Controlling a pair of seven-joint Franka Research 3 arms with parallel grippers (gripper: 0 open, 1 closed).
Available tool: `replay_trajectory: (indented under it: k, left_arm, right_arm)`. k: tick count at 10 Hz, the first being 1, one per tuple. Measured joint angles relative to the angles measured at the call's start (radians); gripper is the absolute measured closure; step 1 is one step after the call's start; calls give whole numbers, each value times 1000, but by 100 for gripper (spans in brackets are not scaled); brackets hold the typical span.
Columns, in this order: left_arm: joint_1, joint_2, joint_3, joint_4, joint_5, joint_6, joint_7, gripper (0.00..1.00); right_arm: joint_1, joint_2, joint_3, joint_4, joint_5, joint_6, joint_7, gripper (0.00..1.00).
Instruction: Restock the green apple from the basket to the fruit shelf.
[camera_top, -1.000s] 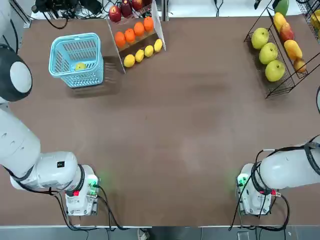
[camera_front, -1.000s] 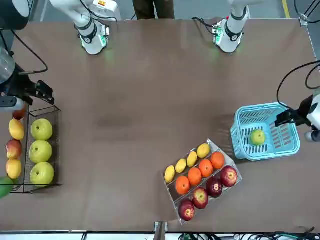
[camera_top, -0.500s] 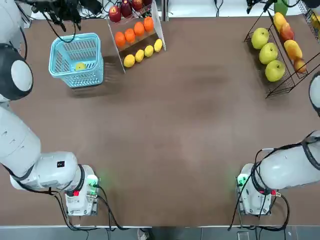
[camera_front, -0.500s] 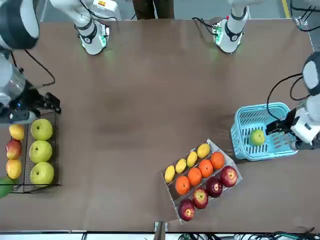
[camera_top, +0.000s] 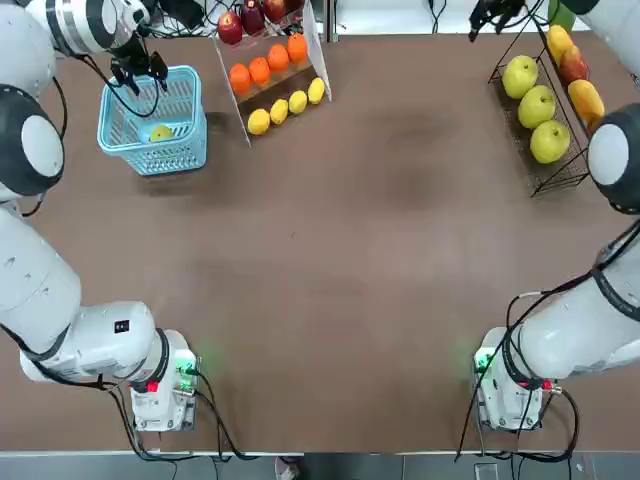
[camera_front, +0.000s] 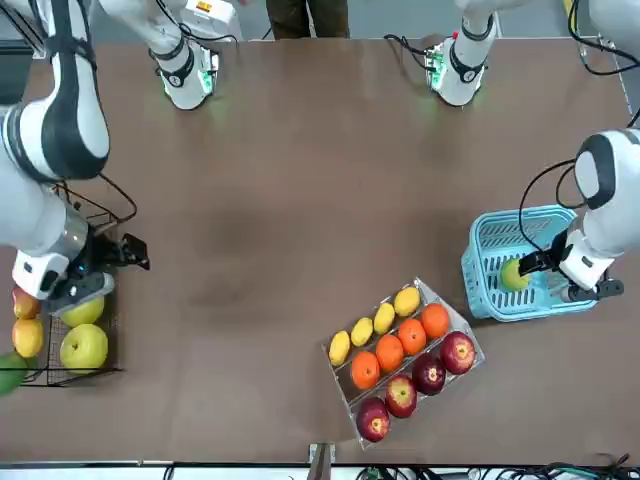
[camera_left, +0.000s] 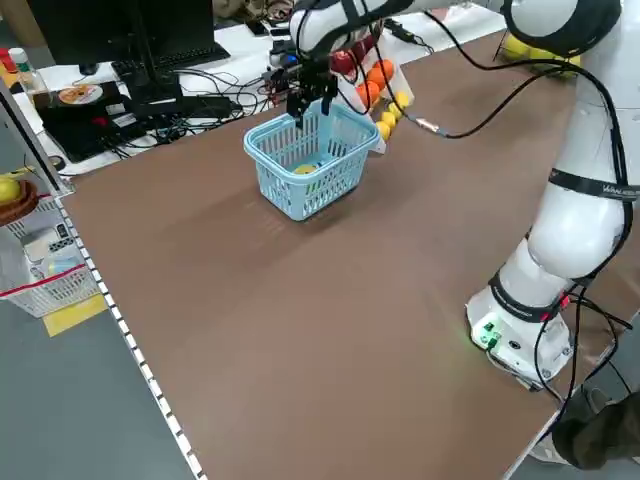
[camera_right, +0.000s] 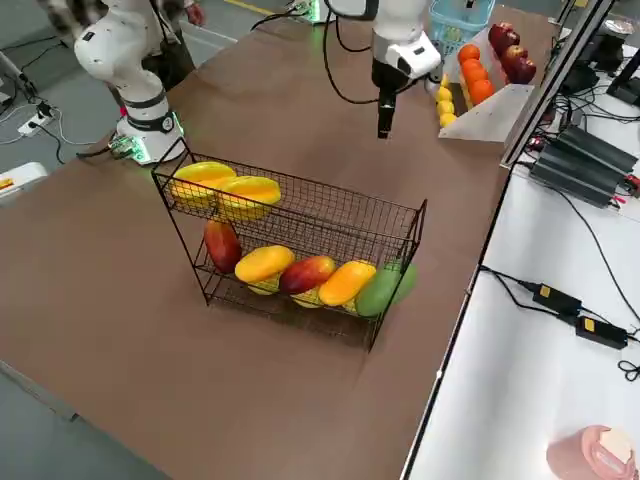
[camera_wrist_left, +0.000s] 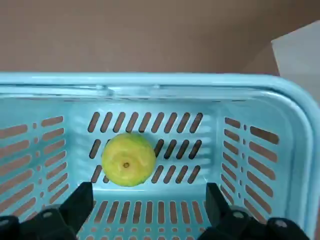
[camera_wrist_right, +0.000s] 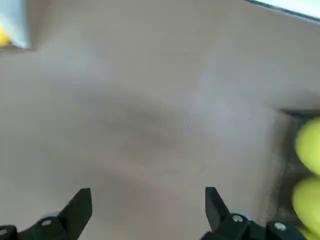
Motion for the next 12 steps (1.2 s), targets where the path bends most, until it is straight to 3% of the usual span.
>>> replay_trajectory:
  k: [3, 5, 8, 12]
  left_arm:
    - [0, 68, 0, -8, 0, 52, 0, 1]
    - [4, 101, 2, -42, 0, 115, -1, 1]
    - [31, 102, 5, -103, 1, 179, -1, 2]
    - [45, 102, 6, -149, 15, 249, -1, 2]
  right_arm:
    - [-14, 53, -9, 1, 303, 14, -469, 0]
    - [-5, 63, -2, -36, 483, 96, -778, 0]
    - [43, 77, -2, -170, 941, 205, -1272, 1]
    - [136, 77, -12, -274, 1313, 213, -1594, 0]
